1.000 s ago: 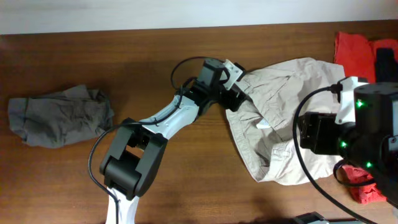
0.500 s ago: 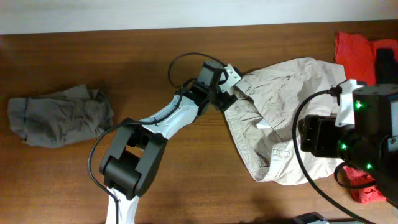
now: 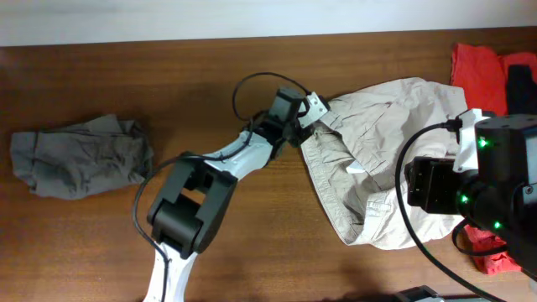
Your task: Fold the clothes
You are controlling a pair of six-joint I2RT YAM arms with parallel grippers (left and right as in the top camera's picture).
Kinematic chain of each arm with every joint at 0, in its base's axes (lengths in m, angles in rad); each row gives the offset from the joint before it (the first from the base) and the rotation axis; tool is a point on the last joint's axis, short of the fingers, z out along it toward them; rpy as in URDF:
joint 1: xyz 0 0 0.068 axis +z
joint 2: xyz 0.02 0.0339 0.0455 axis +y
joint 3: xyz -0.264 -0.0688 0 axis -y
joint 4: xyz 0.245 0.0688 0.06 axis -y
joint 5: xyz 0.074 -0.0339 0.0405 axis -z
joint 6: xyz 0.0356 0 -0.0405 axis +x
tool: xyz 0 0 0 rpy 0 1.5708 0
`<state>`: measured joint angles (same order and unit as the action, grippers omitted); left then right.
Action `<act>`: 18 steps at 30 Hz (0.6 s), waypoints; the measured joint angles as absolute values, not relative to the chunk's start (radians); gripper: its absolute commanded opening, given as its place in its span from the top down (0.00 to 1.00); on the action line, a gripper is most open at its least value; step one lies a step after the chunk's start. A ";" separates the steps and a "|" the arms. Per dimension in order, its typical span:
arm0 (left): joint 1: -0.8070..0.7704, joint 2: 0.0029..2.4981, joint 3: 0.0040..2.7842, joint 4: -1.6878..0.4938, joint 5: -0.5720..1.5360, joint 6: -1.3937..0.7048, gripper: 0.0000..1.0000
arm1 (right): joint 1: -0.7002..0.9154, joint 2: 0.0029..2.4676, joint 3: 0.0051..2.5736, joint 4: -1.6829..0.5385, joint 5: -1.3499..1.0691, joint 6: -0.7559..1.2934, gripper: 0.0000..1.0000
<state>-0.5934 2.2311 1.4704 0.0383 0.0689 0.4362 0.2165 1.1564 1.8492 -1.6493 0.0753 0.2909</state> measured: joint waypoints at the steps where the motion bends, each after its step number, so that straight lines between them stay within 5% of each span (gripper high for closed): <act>1: -0.595 2.233 1.471 0.033 0.055 0.439 1.00 | 0.216 1.156 1.849 -1.652 0.075 0.291 0.24; 9: -0.585 2.204 1.596 -0.155 -0.117 0.440 0.99 | 0.216 1.156 1.849 -1.673 0.079 0.292 0.24; 11: -0.565 2.173 1.624 -0.210 -0.151 0.429 0.85 | 0.216 1.156 1.849 -1.673 0.079 0.292 0.24; 18: -0.431 2.075 1.682 -0.376 -0.217 0.288 0.16 | 0.216 1.156 1.849 -1.675 0.079 0.292 0.20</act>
<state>-0.4313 2.0750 1.6825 -0.3763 -0.2173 0.2882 0.2165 1.1564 1.8492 -1.6752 0.0792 0.2916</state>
